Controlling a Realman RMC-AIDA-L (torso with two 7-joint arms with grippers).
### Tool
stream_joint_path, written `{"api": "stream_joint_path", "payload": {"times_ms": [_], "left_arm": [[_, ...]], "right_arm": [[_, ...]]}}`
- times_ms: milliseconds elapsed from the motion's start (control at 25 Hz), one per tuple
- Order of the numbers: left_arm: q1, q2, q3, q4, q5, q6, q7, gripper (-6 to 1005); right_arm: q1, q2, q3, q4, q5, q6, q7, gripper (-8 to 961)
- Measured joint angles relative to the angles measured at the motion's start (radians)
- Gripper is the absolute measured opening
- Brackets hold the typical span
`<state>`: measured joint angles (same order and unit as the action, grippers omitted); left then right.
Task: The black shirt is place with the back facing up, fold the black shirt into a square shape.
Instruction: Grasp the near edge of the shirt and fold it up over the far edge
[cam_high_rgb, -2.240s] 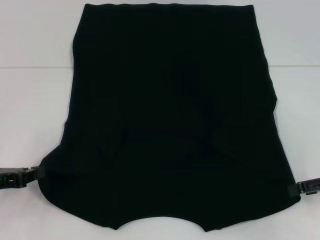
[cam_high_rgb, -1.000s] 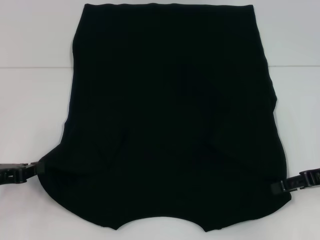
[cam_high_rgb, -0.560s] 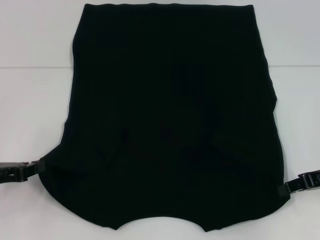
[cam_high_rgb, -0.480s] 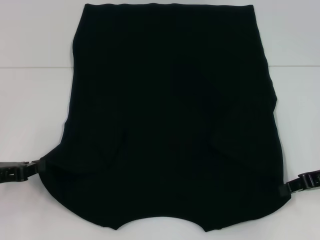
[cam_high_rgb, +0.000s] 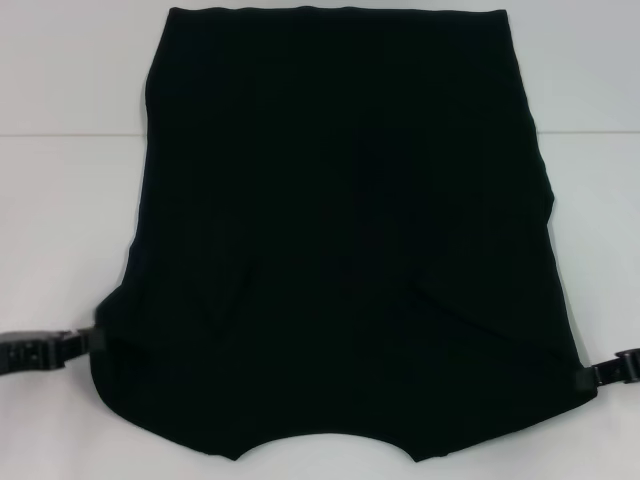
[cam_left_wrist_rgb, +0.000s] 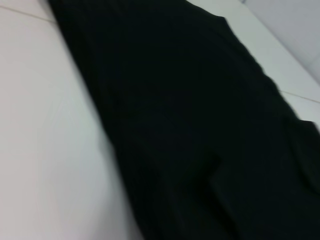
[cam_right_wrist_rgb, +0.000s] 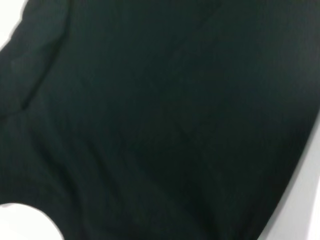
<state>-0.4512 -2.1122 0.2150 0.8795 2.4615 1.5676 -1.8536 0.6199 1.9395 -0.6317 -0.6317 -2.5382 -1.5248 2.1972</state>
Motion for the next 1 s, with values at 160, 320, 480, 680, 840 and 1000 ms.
{"api": "stream_joint_path", "payload": {"times_ms": [160,320,480,680,840,1000], "left_arm": [[0.025,-0.006,-0.001,0.005,-0.016,0.087,-0.013,25],[0.052,-0.009,-0.027,0.007,-0.023,0.155,-0.014,25],[0.083,-0.009,-0.053,0.009,-0.022,0.238,-0.001,26],[0.126,-0.016,-0.055,0.010,-0.015,0.335,0.030,26],[0.156,-0.031,-0.056,0.006,-0.014,0.383,0.048,25],[0.182,-0.042,-0.056,-0.001,-0.015,0.397,0.050,25]], "right_arm": [[-0.041,-0.012,0.089,-0.003,0.001,-0.063,-0.077,53],[-0.092,-0.026,0.155,-0.005,0.001,-0.104,-0.152,60],[-0.152,-0.047,0.210,-0.013,0.001,-0.146,-0.233,68],[-0.225,-0.078,0.275,-0.017,0.001,-0.219,-0.316,77],[-0.283,-0.101,0.331,-0.018,-0.003,-0.275,-0.376,85],[-0.321,-0.113,0.365,-0.020,-0.004,-0.300,-0.400,92]]}}
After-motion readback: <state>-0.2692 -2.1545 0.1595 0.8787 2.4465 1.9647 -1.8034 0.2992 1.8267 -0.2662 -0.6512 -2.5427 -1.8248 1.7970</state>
